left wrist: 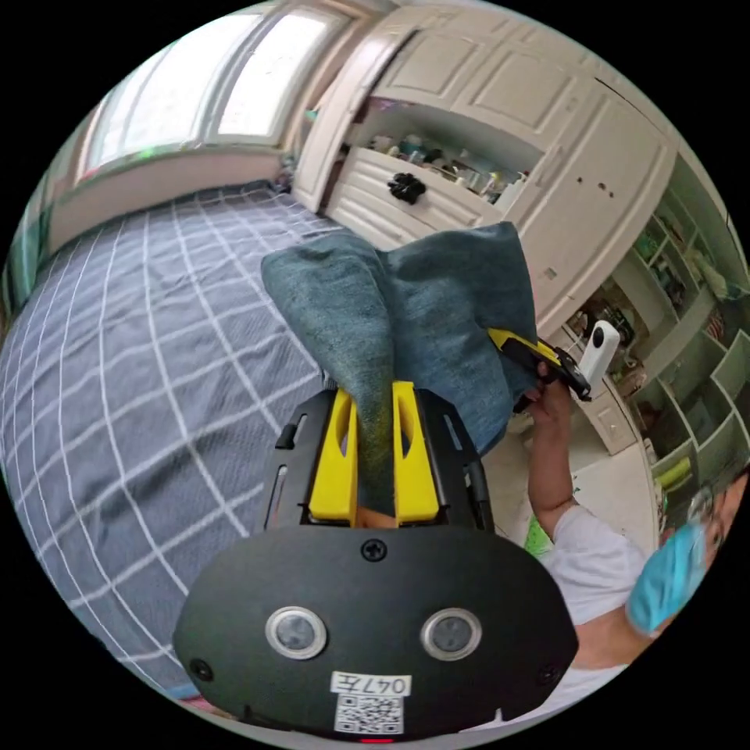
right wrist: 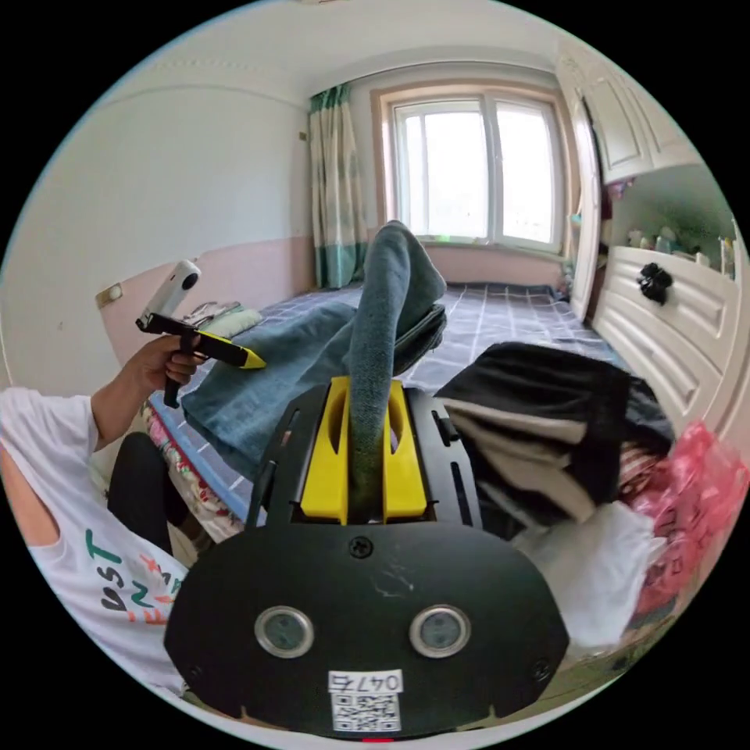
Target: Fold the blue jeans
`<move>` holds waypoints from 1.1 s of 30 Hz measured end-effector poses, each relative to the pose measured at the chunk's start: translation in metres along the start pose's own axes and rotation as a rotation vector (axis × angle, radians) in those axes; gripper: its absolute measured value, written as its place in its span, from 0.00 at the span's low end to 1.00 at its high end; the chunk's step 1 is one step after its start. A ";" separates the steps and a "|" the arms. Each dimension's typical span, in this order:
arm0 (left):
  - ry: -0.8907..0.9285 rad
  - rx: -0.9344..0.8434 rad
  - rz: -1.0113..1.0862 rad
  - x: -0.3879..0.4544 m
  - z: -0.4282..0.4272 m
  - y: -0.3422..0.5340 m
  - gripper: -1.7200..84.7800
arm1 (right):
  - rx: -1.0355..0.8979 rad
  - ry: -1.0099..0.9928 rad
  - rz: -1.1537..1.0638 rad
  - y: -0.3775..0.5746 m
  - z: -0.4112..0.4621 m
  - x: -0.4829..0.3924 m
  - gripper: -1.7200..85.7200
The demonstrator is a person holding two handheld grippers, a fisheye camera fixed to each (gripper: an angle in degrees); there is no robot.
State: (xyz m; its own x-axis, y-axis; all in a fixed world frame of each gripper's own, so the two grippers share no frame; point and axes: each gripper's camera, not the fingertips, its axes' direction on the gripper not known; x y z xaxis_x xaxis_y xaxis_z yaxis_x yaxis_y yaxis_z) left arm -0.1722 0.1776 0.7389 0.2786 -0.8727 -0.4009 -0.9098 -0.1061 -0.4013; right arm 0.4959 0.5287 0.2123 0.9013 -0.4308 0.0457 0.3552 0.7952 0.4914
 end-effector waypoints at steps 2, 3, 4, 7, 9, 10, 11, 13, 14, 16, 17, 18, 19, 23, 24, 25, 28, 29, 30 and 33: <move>0.035 0.004 0.001 0.013 0.012 -0.053 0.10 | -0.016 0.072 0.040 -0.027 -0.014 0.037 0.06; 0.056 -0.008 -0.009 0.018 0.025 -0.084 0.10 | -0.037 0.112 0.076 -0.040 -0.019 0.061 0.06; 0.077 -0.024 -0.017 0.022 0.041 -0.110 0.10 | -0.050 0.130 0.093 -0.045 -0.020 0.073 0.06; 0.079 -0.123 -0.012 0.026 0.091 -0.158 0.10 | -0.129 0.187 0.177 -0.052 -0.015 0.125 0.06; 0.077 -0.187 -0.040 0.020 0.126 -0.174 0.11 | -0.202 0.195 0.245 -0.037 0.005 0.164 0.07; 0.080 -0.236 -0.064 0.012 0.152 -0.180 0.11 | -0.224 0.193 0.261 -0.031 0.013 0.173 0.08; 0.077 -0.263 -0.079 0.008 0.165 -0.181 0.12 | -0.266 0.187 0.299 -0.016 0.030 0.192 0.09; 0.082 -0.305 -0.166 -0.015 0.196 -0.179 0.13 | -0.287 0.176 0.352 0.008 0.046 0.214 0.11; 0.113 -0.292 -0.166 -0.020 0.197 -0.178 0.14 | -0.204 0.137 0.389 0.022 0.042 0.225 0.13; 0.190 -0.187 -0.205 -0.038 0.174 -0.179 0.14 | -0.083 0.094 0.453 0.033 0.027 0.236 0.14; 0.179 -0.148 -0.211 -0.042 0.163 -0.180 0.14 | -0.077 0.105 0.450 0.032 0.018 0.240 0.14; 0.131 -0.071 -0.201 -0.046 0.137 -0.185 0.14 | -0.079 0.133 0.428 0.027 0.008 0.241 0.12; 0.077 -0.018 -0.176 -0.044 0.113 -0.192 0.13 | -0.068 0.147 0.417 0.023 0.002 0.240 0.12; 0.048 -0.013 -0.064 -0.010 0.083 -0.222 0.11 | -0.006 0.233 0.247 -0.031 -0.023 0.213 0.07; 0.048 -0.030 -0.019 0.007 0.089 -0.231 0.11 | -0.044 0.235 0.183 -0.049 -0.016 0.202 0.06; 0.023 -0.055 0.024 0.024 0.101 -0.239 0.10 | -0.063 0.227 0.155 -0.057 -0.010 0.197 0.05; -0.125 -0.080 0.014 0.039 0.145 -0.254 0.06 | -0.195 0.230 0.079 -0.084 0.032 0.184 0.03; -0.153 -0.078 -0.007 0.037 0.154 -0.256 0.04 | -0.254 0.314 0.068 -0.086 0.050 0.188 0.02; -0.199 -0.085 -0.062 0.028 0.171 -0.259 0.03 | -0.310 0.403 0.058 -0.083 0.066 0.197 0.02; -0.213 -0.204 -0.098 0.005 0.222 -0.261 0.01 | -0.396 0.386 0.146 -0.059 0.107 0.234 0.01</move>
State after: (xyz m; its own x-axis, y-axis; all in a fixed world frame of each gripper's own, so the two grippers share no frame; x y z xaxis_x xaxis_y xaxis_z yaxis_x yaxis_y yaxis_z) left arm 0.1352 0.3066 0.6588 0.4067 -0.7363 -0.5408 -0.9124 -0.2970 -0.2817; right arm 0.6596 0.3354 0.2875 0.9469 -0.1766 -0.2685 0.2191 0.9660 0.1373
